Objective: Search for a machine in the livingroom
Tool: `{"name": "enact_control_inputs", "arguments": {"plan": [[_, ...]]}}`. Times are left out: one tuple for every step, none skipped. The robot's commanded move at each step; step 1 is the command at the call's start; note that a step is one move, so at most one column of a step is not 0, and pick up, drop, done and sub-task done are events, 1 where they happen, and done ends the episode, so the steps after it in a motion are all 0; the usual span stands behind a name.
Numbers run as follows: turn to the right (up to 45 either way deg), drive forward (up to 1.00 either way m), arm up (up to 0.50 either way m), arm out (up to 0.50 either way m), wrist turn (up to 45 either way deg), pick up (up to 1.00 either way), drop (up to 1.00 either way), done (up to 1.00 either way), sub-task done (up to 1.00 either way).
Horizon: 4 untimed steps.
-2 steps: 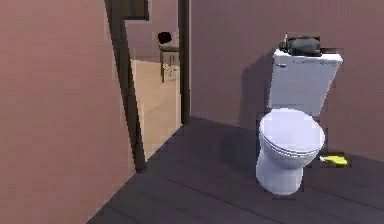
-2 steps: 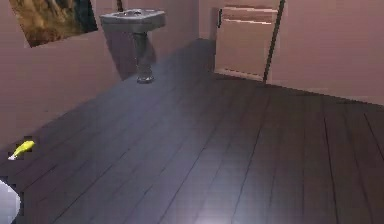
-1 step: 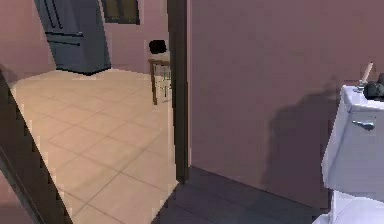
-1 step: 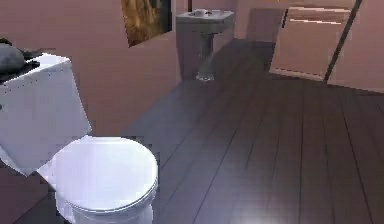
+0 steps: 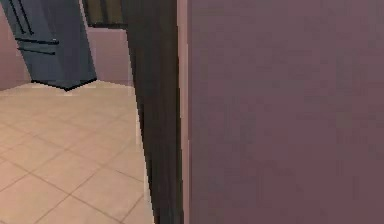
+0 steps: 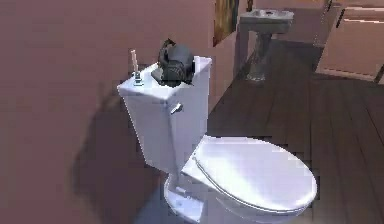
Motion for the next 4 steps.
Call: {"name": "enact_control_inputs", "arguments": {"plan": [[-45.0,0.00,0.00,0.00,0.0,0.00,0.00,0.00,0.00],[-15.0,0.00,0.00,0.00,0.0,0.00,0.00,0.00,0.00],[0.0,0.70,0.00,0.00,0.0,0.00,0.00,0.00,0.00],[-21.0,0.00,0.00,0.00,0.0,0.00,0.00,0.00,0.00]]}}
